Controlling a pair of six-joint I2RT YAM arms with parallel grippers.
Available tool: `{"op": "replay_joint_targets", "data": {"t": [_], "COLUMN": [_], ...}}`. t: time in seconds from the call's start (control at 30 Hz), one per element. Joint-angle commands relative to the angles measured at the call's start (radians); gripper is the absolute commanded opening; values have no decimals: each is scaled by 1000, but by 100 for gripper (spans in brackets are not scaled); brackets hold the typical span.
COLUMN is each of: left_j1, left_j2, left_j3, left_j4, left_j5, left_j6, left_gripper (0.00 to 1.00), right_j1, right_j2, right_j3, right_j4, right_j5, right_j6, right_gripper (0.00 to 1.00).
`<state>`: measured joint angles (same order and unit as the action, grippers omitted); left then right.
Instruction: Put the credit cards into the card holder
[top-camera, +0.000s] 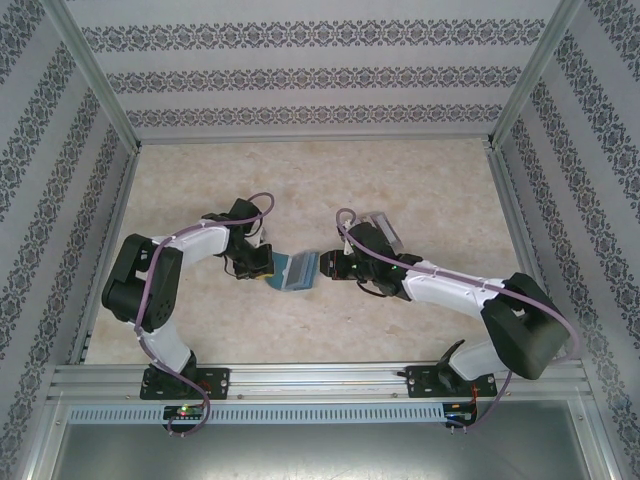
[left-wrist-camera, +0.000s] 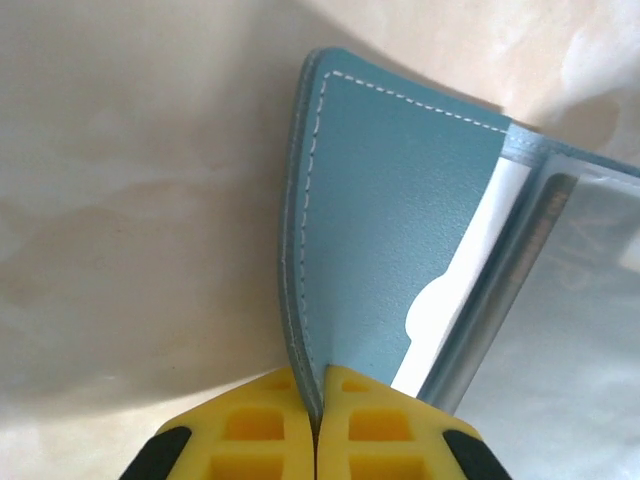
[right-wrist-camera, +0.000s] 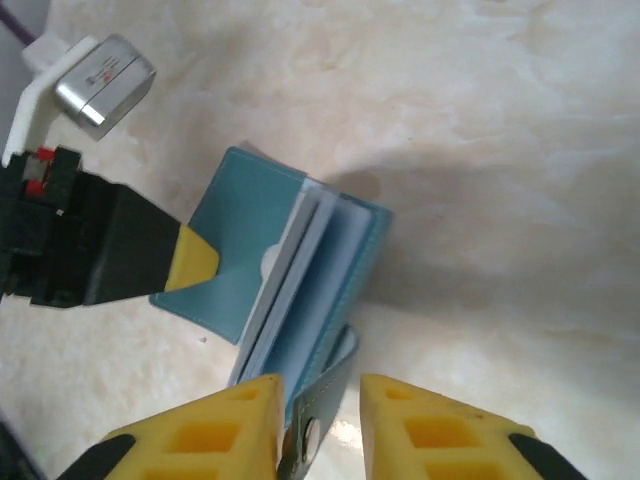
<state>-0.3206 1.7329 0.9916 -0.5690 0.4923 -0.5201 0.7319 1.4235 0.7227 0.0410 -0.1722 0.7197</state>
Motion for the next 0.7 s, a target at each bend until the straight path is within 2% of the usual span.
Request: {"op": "replay_joint_targets", "data": {"t": [0.0, 0.17, 0.3, 0.5, 0.67], "left_j1": [-4, -5, -4, -5, -4], "left_j2": [4, -44, -80, -82, -86], "left_j3": [-27, -96, -123, -160, -179], "left_j4": [-35, 30, 44, 82, 98], "left_j5": [39, 101, 88, 103, 112], "left_j6": [-13, -89, -112, -141, -152], "left_gripper": [3, 4, 3, 1, 1], "right_j1": [36, 76, 83, 78, 57], "right_j2": [-12, -67, -95, -54, -16], "right_j3": [60, 82, 77, 24, -76], "right_j4": [-150, -223, -215, -135, 87], "right_j5": [141, 190, 163, 50, -109], "right_j6": [-42, -27, 34, 120, 210], "right_gripper": [34, 40, 55, 60, 61]}}
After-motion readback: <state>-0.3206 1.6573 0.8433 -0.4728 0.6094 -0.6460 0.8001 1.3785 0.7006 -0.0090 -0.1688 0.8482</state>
